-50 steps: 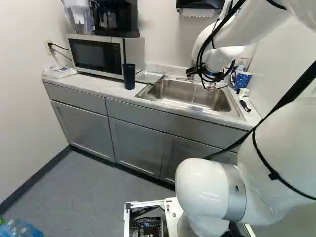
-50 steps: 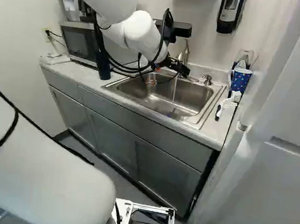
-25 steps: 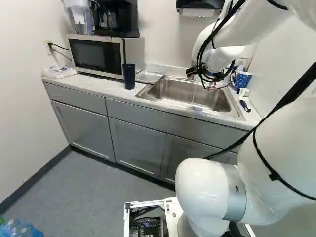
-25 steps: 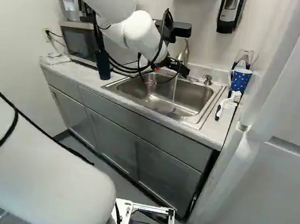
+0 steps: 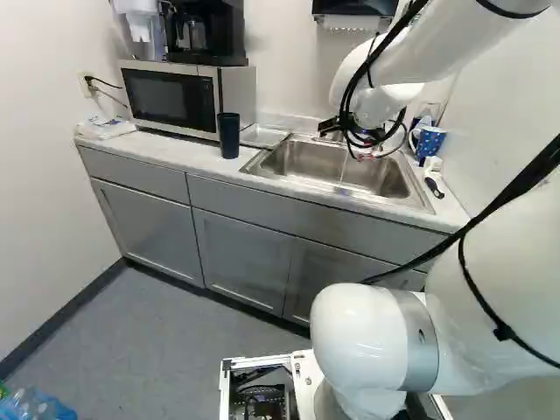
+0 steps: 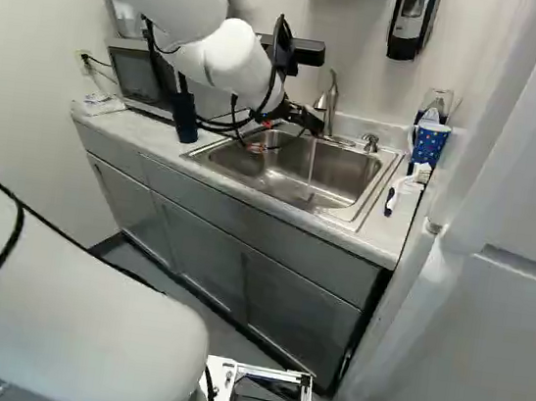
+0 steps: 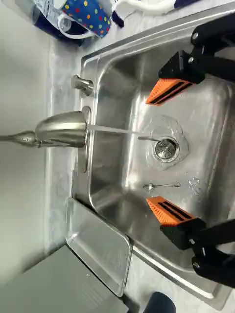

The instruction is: Rinse the cup and place it in the tray

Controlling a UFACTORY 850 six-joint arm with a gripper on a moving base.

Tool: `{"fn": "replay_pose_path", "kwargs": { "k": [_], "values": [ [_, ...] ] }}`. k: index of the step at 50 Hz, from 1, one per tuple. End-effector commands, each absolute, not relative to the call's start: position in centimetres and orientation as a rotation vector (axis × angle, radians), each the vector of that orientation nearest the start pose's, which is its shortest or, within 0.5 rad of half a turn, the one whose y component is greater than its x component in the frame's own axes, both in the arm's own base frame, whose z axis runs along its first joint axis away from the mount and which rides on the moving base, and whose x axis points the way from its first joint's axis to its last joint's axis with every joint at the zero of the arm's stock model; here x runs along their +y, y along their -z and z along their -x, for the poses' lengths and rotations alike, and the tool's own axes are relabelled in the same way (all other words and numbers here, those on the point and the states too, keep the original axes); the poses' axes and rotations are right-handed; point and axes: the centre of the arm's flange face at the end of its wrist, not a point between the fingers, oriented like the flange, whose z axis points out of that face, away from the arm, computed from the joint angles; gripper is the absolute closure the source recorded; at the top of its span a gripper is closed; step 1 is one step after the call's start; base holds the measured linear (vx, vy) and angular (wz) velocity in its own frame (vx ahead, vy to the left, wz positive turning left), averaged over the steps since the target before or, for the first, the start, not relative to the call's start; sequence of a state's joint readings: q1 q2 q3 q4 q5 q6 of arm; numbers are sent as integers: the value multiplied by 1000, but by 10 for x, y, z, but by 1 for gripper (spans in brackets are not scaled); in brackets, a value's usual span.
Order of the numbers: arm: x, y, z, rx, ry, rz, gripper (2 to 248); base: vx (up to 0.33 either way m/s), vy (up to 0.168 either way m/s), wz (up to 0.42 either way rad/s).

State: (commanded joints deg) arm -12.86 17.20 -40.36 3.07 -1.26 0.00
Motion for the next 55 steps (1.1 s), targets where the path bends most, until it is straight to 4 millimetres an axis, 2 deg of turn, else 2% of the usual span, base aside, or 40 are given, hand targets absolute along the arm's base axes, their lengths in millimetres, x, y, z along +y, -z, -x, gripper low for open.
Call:
{"fn": "replay_pose_path", "kwargs": {
  "k": [55],
  "values": [
    [-9, -584, -396, 77, 1484, 2762, 3, 0, 0, 0]
  ]
}}
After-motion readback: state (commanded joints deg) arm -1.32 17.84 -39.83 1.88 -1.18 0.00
